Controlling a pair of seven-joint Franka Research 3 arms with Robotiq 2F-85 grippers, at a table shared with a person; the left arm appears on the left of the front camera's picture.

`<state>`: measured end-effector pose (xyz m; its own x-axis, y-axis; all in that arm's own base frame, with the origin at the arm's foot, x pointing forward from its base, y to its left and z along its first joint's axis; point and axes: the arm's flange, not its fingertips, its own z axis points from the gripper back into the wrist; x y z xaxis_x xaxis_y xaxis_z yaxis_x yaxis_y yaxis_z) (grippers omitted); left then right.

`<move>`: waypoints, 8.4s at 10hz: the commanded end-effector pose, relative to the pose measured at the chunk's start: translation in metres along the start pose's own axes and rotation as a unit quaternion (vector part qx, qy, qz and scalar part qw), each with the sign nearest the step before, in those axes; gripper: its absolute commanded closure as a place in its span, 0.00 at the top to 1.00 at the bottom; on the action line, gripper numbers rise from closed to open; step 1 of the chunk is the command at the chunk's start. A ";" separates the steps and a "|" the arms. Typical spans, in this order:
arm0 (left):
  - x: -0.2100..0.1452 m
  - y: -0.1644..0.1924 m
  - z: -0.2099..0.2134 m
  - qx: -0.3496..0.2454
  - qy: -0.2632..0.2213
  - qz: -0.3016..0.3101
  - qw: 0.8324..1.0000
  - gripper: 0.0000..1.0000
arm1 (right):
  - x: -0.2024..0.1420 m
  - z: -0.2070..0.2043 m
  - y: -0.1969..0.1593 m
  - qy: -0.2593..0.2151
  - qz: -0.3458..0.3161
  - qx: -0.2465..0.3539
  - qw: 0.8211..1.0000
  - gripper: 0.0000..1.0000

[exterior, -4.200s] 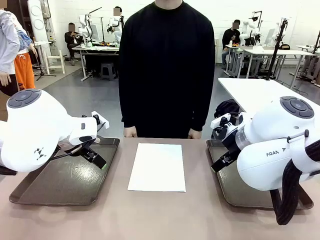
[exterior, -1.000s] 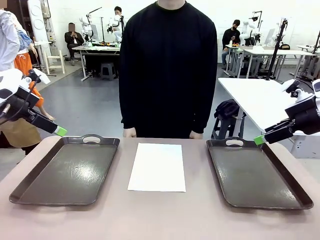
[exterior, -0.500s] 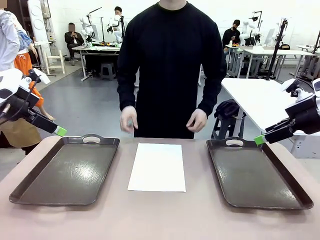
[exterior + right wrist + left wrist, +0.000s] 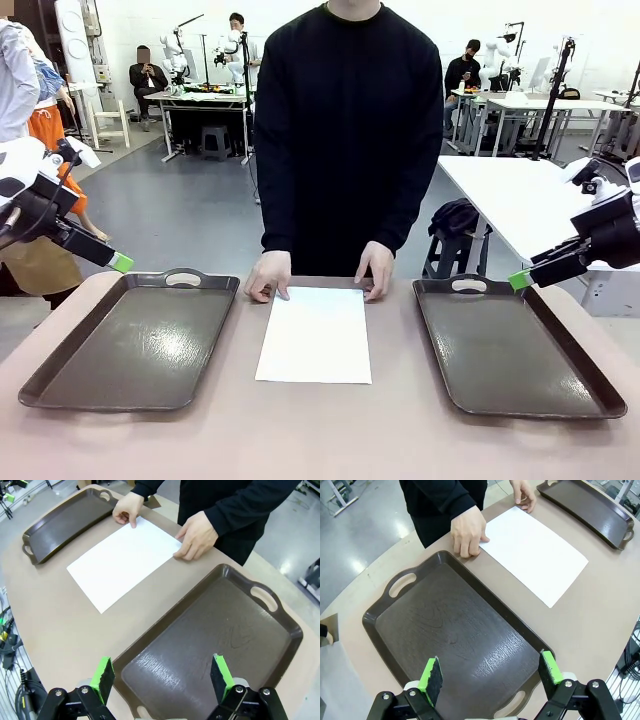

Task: Sort the A4 documents.
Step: Receive the A4 Paper.

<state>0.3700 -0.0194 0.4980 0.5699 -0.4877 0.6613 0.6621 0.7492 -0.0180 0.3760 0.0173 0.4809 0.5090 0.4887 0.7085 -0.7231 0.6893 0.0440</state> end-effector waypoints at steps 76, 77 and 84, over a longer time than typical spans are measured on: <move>0.000 0.001 -0.001 -0.002 -0.003 0.002 1.000 1.00 | 0.133 -0.235 0.017 -0.066 -0.510 0.372 0.772 0.22; 0.000 0.001 -0.001 -0.002 -0.003 0.002 1.000 1.00 | 0.133 -0.237 0.017 -0.063 -0.511 0.372 0.772 0.07; 0.000 0.001 -0.001 -0.002 -0.003 0.002 1.000 1.00 | 0.140 -0.235 0.014 -0.054 -0.497 0.388 0.775 0.00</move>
<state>0.3696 -0.0197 0.4990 0.5689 -0.4903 0.6603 0.6608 0.7505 -0.0121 0.5397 0.2168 0.4137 0.9773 -0.1767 0.1166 -0.0896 0.1538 0.9840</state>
